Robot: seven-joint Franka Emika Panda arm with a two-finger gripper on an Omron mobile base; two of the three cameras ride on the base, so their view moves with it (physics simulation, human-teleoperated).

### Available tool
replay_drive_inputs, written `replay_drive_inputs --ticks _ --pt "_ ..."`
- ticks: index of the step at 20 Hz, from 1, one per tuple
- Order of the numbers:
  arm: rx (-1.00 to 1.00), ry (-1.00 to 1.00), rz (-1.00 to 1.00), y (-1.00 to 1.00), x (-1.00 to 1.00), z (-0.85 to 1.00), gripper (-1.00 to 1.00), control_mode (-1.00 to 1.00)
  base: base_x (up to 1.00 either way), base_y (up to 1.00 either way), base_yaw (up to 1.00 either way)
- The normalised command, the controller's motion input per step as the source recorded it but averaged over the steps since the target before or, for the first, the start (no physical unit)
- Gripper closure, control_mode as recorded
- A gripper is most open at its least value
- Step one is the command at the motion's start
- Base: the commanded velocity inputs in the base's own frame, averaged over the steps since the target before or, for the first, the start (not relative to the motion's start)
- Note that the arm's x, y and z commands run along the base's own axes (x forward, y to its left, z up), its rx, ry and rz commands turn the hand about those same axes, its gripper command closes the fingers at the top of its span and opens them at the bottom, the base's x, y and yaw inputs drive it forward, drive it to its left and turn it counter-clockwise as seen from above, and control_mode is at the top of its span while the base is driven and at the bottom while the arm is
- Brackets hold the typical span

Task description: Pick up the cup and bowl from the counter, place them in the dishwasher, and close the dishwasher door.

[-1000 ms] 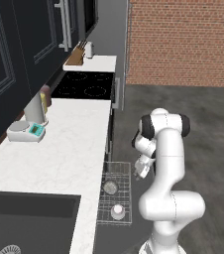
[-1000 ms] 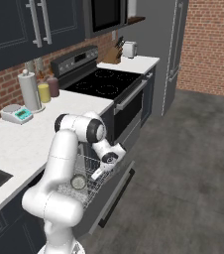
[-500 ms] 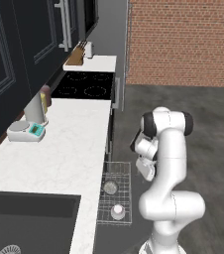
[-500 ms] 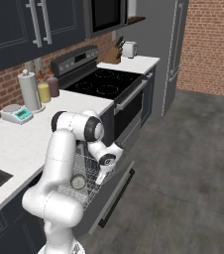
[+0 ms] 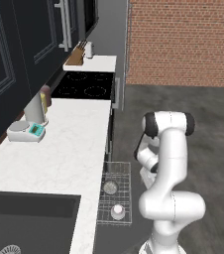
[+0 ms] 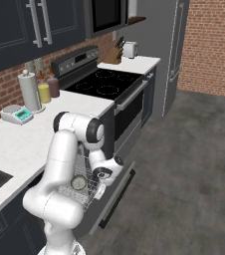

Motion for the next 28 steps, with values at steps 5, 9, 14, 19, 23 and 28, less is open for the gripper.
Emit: replay_drive_inputs --ticks 5,9,14,19,23,28 --pt "0.0 0.0 -0.09 0.0 0.29 -0.24 -1.0 -1.0 0.0 0.0 0.0" --pt "0.0 0.0 -0.12 0.0 0.24 -0.34 -1.0 -1.0 0.0 0.0 0.0" --pt "0.0 0.0 -0.15 0.11 0.24 -0.51 -1.0 -1.0 0.0 0.0 0.0" --pt "0.0 0.0 -0.12 0.12 0.3 -0.63 -1.0 -1.0 0.0 0.0 0.0" --pt "0.0 -0.04 -0.08 0.14 0.29 -0.7 -1.0 -1.0 0.0 0.0 0.0" --pt "-0.02 -0.12 -0.03 0.18 0.3 -0.75 -1.0 -1.0 0.0 0.0 0.0"
